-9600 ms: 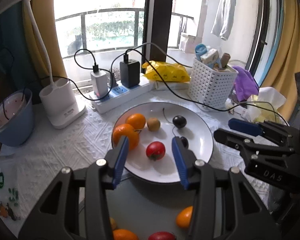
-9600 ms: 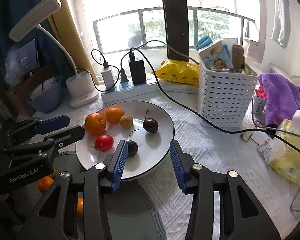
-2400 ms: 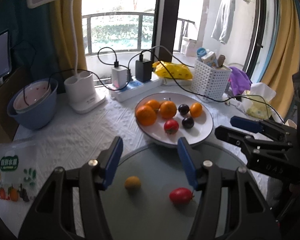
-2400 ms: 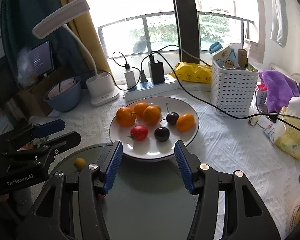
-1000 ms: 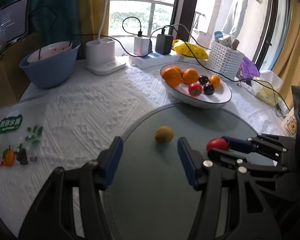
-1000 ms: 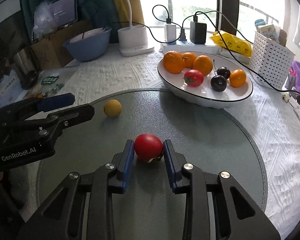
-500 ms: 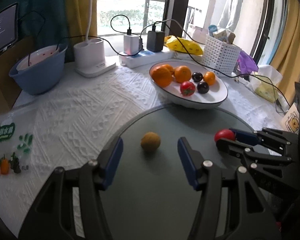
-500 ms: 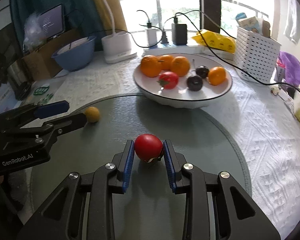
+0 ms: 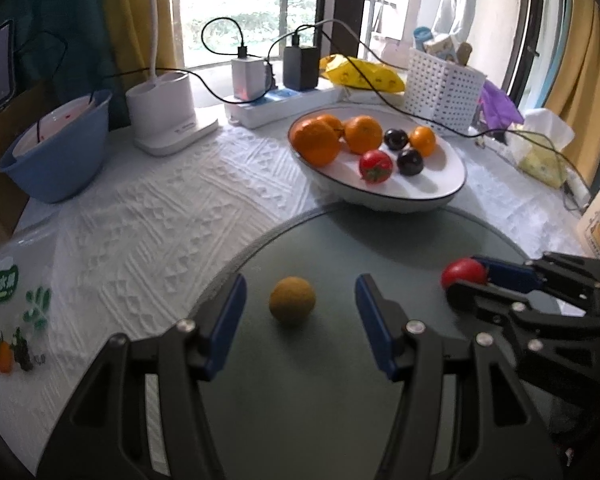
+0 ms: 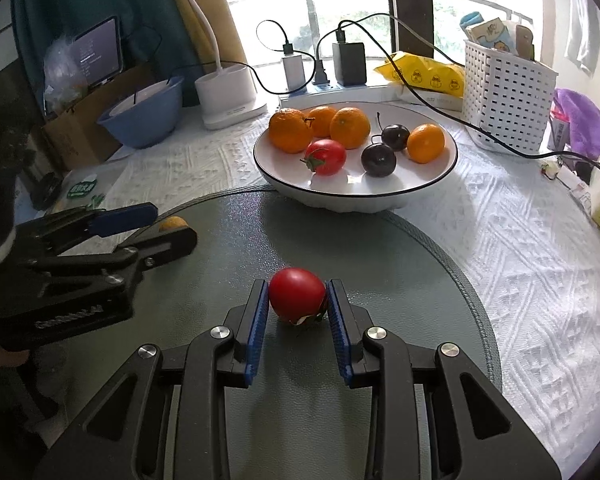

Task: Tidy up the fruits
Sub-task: 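Grasp the red tomato with the right gripper while the left gripper grasps the yellow fruit, then carry the yellow fruit and tomato over the white plate with both grippers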

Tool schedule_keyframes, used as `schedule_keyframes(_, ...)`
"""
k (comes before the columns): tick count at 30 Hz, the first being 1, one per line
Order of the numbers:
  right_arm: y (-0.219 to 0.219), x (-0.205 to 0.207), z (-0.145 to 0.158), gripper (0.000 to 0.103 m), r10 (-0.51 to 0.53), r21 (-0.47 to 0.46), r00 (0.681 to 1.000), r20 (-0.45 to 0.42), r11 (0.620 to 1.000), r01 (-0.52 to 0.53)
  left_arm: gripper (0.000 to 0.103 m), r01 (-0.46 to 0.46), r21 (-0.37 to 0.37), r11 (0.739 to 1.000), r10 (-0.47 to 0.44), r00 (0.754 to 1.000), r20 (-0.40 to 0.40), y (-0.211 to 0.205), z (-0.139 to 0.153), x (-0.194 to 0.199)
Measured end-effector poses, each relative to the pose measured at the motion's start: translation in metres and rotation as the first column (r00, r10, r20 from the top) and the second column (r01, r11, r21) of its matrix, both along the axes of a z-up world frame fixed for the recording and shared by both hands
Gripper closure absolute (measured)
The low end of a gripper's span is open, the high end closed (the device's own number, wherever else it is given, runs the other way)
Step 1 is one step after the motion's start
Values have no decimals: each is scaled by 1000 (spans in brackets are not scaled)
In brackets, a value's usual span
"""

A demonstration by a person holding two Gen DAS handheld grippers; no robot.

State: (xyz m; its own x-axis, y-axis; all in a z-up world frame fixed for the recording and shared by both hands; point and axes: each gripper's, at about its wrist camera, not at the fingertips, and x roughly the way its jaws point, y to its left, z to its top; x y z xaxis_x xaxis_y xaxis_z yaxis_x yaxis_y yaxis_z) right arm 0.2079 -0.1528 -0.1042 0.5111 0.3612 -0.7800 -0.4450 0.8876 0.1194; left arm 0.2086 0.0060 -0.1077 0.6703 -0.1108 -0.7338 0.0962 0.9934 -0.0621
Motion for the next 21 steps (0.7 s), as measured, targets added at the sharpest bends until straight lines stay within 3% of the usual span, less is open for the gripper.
schedule_keyframes(2, 0, 0, 0, 71, 0, 1, 1000, 0, 1000, 0, 45, 6, -7, 1000, -7, 1000, -16, 1, -3, 3)
schedule_keyframes(4, 0, 0, 0, 71, 0, 1, 1000, 0, 1000, 0, 61, 12, -4, 1000, -12, 1000, -26, 0, -5, 5)
schedule_keyframes(5, 0, 0, 0, 71, 0, 0, 1000, 0, 1000, 0, 62, 11, 11, 1000, -10, 999, -35, 0, -7, 6)
schedule_keyframes(7, 0, 0, 0, 71, 0, -1, 1000, 1, 1000, 0, 75, 13, 11, 1000, -13, 999, -47, 0, -9, 6)
schedule_keyframes(21, 1, -6, 5, 71, 5, 11, 1000, 18, 1000, -5, 78, 80, -34, 996, -80, 997, -14, -8, 6, -17)
